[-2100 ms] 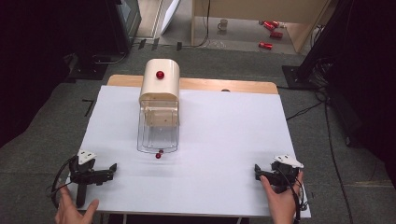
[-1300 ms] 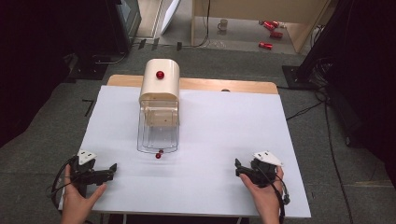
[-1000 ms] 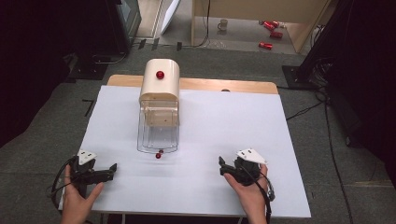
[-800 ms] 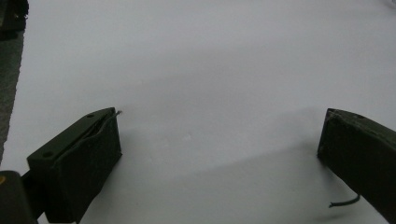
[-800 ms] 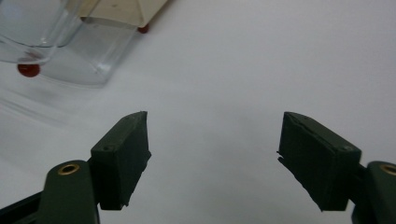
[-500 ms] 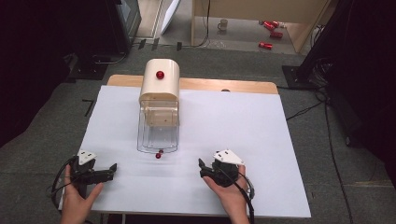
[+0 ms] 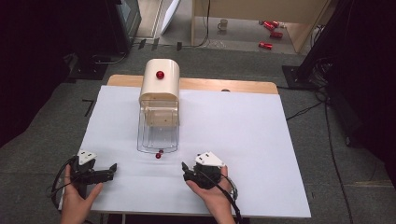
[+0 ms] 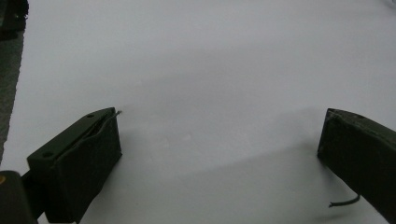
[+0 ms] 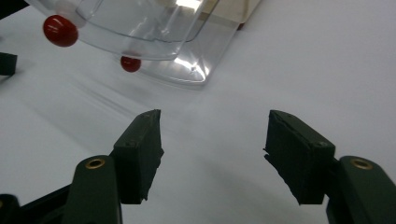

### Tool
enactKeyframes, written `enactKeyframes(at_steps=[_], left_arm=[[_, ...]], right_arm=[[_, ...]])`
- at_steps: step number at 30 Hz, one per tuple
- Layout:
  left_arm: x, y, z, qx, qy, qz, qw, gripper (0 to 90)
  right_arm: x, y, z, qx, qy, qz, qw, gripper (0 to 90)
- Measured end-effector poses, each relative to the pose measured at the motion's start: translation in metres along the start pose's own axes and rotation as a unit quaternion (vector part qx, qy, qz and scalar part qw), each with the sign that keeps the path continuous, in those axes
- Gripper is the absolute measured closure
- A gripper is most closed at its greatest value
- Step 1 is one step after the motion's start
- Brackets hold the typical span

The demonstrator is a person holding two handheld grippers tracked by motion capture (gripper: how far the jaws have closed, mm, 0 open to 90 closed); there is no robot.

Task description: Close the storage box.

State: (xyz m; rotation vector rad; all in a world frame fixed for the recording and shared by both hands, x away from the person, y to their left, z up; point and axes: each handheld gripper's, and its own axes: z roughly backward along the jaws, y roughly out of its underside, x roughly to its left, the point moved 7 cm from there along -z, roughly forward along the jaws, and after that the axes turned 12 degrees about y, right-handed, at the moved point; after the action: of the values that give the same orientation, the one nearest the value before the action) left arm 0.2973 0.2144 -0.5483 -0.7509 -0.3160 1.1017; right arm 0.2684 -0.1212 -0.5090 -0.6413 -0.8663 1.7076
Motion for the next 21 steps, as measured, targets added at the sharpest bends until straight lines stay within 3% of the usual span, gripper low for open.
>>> enactKeyframes(at_steps=[13,21], left_arm=[[0.0,0.0,0.0,0.0,0.0,0.0,1.0,0.0],[0.0,0.0,0.0,-0.001,0.0,0.001,1.0,0.0]], right_arm=[[0.03,-0.003,-0.002,-0.002,-0.044,-0.002,0.999,51.8],[0.042,-0.006,-0.004,-0.006,-0.057,0.002,0.9984,59.7]])
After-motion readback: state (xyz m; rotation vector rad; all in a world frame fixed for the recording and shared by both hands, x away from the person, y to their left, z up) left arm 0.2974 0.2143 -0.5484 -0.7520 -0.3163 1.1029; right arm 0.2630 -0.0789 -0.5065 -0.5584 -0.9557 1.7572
